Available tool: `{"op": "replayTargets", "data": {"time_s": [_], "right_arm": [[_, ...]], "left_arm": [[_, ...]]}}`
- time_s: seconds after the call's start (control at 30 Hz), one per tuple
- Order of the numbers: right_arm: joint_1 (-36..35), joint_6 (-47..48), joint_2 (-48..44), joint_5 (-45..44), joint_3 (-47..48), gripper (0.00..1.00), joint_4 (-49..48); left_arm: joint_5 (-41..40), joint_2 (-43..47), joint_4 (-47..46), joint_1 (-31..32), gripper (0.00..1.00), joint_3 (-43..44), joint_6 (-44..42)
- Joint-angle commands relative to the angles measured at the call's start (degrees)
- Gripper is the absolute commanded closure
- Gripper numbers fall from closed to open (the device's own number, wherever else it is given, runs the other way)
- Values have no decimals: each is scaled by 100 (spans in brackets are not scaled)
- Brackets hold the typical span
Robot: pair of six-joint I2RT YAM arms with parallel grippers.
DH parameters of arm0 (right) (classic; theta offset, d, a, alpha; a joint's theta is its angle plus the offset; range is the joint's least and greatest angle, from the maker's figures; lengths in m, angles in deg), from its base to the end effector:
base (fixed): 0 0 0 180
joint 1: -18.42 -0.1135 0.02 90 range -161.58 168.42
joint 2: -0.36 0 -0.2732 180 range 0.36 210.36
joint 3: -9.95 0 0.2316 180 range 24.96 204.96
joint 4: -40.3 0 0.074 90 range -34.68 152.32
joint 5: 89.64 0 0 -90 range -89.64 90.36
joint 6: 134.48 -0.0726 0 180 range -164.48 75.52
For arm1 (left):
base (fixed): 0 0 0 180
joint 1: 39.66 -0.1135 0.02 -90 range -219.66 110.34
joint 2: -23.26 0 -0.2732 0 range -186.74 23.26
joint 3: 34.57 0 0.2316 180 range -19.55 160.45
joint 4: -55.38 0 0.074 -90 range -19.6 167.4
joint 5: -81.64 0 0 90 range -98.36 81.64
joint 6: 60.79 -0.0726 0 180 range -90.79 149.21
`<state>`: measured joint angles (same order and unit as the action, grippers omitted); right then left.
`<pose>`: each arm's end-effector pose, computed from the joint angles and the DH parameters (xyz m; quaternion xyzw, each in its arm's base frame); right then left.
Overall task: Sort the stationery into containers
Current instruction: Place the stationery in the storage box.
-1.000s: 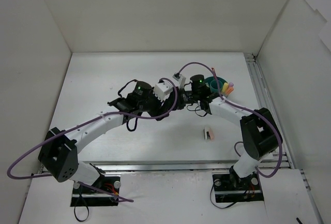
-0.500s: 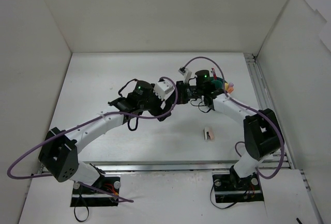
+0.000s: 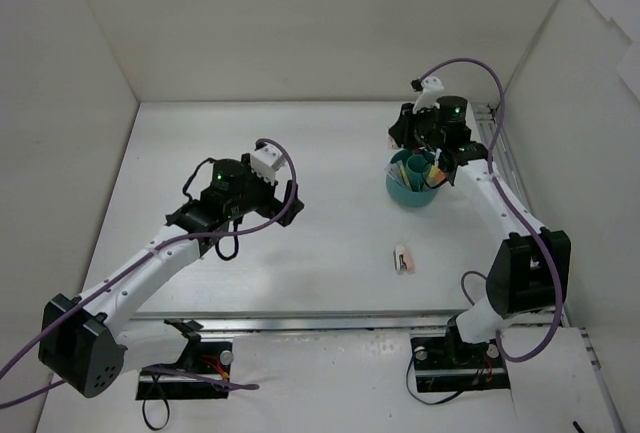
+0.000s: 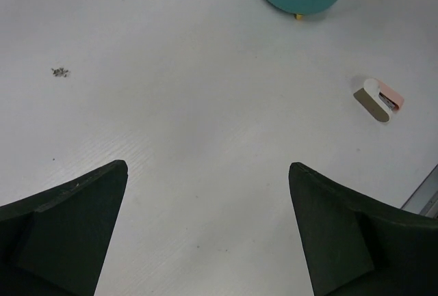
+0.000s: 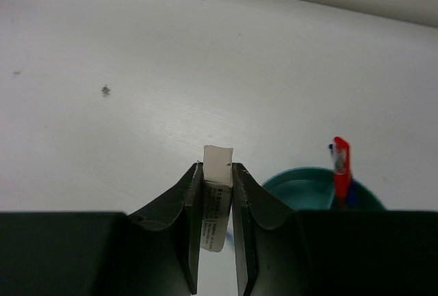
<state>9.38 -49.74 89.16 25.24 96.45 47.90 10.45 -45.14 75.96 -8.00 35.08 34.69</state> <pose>0.3739 0.0904 0.3533 -0.1632 0.7425 0.2418 0.6029 0.2309 -0.1699 0.3253 0.2743 0.7625 -0.3081 0.4984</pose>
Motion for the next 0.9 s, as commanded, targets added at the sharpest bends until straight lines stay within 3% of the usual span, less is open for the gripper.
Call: {"op": "replayTargets", "data": {"time_s": [0.0, 0.23, 0.63, 0.87], "right_arm": [[-2, 1280, 14, -941, 331, 100, -338], [165, 2080, 752, -827, 515, 100, -840], [324, 2099, 1377, -959, 560, 100, -1104], [315, 2046, 1342, -924, 270, 94, -1121]], "left_arm": [[-202, 195, -319, -186, 0, -110, 340], [-132, 100, -301, -441, 0, -190, 507], [-158, -165, -108, -547, 0, -66, 525], [-193, -182, -55, -547, 0, -84, 577]]}}
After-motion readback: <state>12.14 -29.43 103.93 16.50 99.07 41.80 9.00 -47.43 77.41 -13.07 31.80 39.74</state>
